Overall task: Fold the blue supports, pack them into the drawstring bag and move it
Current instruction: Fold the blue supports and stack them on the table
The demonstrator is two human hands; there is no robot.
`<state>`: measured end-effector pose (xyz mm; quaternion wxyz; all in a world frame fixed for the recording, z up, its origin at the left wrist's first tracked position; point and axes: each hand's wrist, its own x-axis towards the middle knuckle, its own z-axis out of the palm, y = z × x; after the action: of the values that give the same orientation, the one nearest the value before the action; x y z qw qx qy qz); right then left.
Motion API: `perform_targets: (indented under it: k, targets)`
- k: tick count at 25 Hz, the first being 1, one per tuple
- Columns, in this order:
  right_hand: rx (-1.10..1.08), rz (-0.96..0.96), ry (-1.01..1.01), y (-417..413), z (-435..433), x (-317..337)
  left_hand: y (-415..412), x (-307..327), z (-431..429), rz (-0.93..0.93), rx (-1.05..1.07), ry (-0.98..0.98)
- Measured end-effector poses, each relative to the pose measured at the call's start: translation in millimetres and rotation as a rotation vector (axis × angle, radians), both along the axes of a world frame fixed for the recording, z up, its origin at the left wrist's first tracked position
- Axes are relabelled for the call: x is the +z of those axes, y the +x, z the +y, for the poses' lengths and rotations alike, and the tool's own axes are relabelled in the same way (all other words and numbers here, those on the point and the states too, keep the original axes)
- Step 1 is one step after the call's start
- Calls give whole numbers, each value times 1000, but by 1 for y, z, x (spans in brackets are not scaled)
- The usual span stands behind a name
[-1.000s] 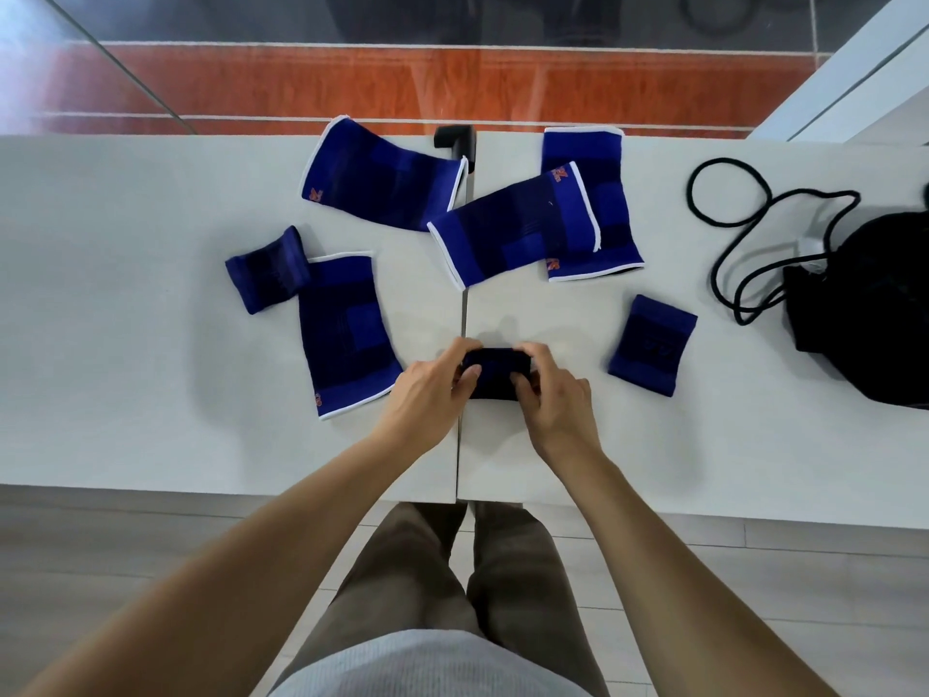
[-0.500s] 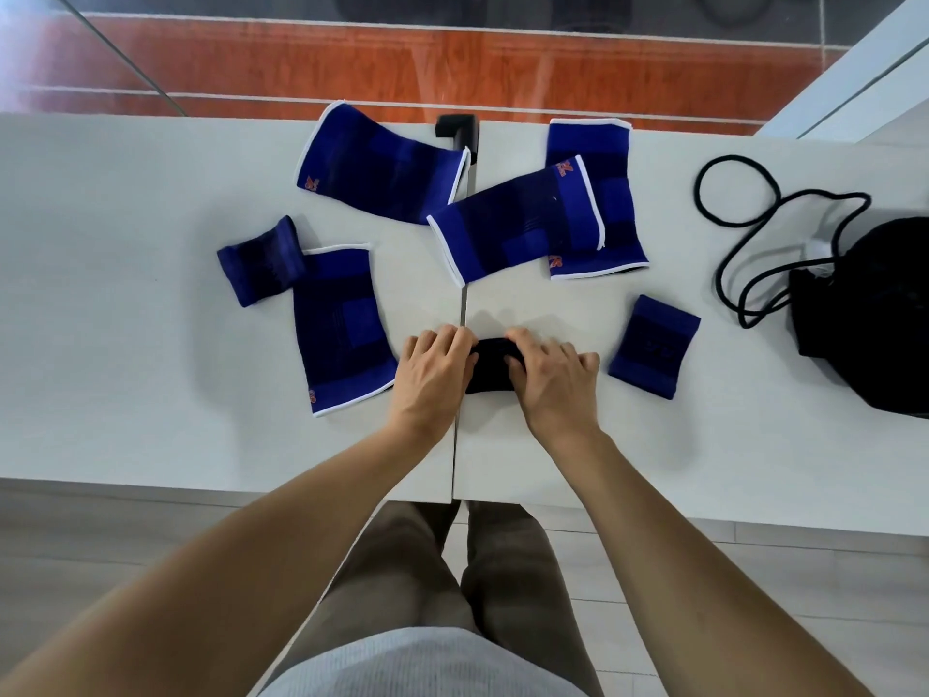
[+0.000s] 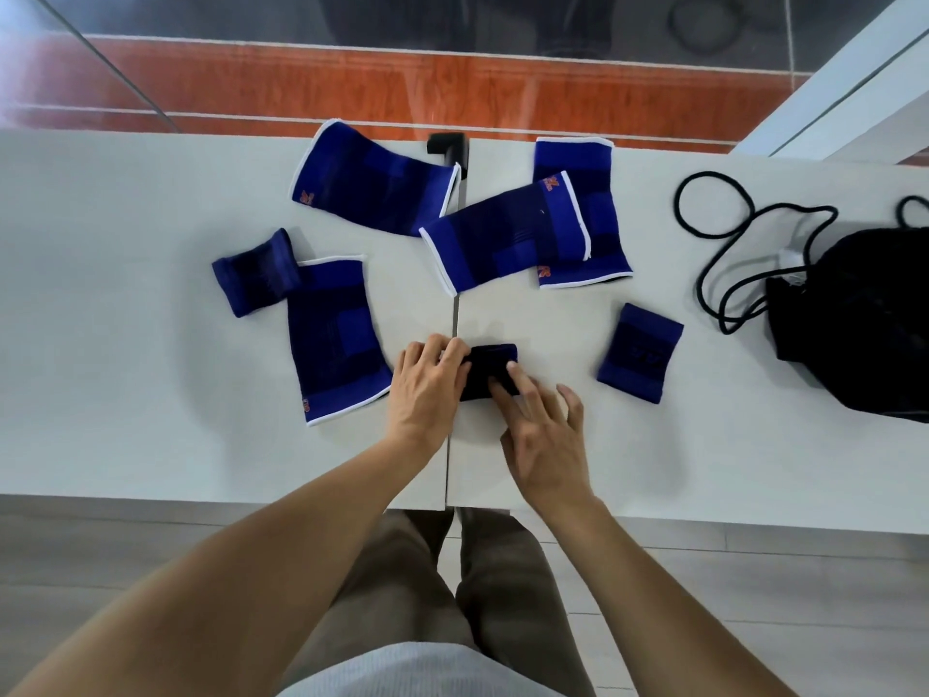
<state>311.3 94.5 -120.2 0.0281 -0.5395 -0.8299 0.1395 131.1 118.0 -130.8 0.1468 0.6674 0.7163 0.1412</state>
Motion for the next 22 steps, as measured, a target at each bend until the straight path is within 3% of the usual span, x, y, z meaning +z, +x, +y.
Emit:
perform_targets:
  k: [5, 8, 13, 19, 22]
  targets:
    - [-34, -103, -118, -7, -3, 3, 6, 6, -7, 20, 20, 18]
    - [-65, -103, -128, -8, -1, 4, 5, 8, -28, 113, -122, 65]
    - [-47, -4, -138, 3, 1, 6, 7, 6, -53, 172, -215, -216]
    - [-394, -103, -111, 71, 31, 4, 33, 8, -21, 151, -269, -310]
    - [-429, -159, -168, 104, 25, -4, 60, 11, 3, 166, -321, -302]
